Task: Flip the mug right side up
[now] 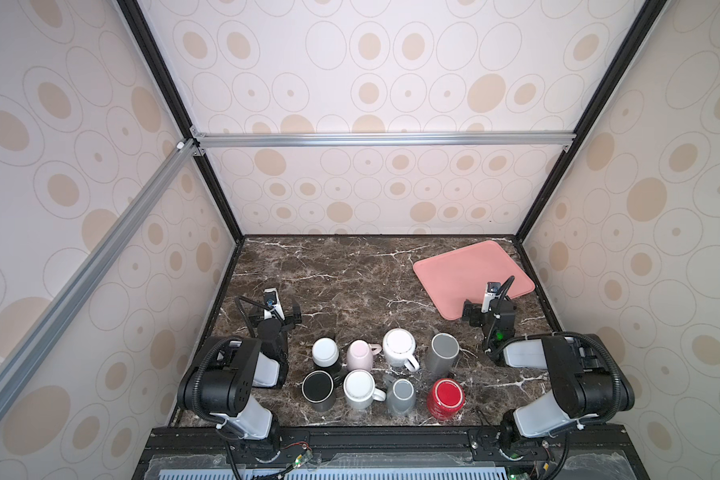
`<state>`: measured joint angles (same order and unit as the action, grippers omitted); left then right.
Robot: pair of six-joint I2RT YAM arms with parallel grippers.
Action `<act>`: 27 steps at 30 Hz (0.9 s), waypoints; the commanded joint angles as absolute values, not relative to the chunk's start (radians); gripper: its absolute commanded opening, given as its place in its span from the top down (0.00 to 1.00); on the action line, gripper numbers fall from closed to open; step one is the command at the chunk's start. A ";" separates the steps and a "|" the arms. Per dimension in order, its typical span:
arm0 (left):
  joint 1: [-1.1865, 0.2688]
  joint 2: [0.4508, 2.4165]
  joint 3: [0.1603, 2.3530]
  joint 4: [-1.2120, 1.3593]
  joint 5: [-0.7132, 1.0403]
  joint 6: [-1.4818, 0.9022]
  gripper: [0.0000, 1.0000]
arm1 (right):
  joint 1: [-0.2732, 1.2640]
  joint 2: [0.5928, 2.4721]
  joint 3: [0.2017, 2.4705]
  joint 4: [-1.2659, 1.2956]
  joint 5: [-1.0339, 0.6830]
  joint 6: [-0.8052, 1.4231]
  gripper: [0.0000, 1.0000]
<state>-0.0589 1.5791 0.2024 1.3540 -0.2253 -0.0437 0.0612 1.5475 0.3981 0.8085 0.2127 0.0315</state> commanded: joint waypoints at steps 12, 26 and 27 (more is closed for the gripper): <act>-0.057 1.423 0.194 1.291 -0.321 -0.055 0.01 | 0.058 1.480 0.471 0.674 0.285 0.053 0.00; -0.055 1.102 0.335 0.915 -0.514 -0.640 0.01 | 0.044 1.439 0.908 -0.250 0.590 0.785 0.00; -0.054 1.070 0.349 0.807 -0.556 -0.768 0.01 | 0.021 1.453 0.912 -0.211 0.468 0.728 0.01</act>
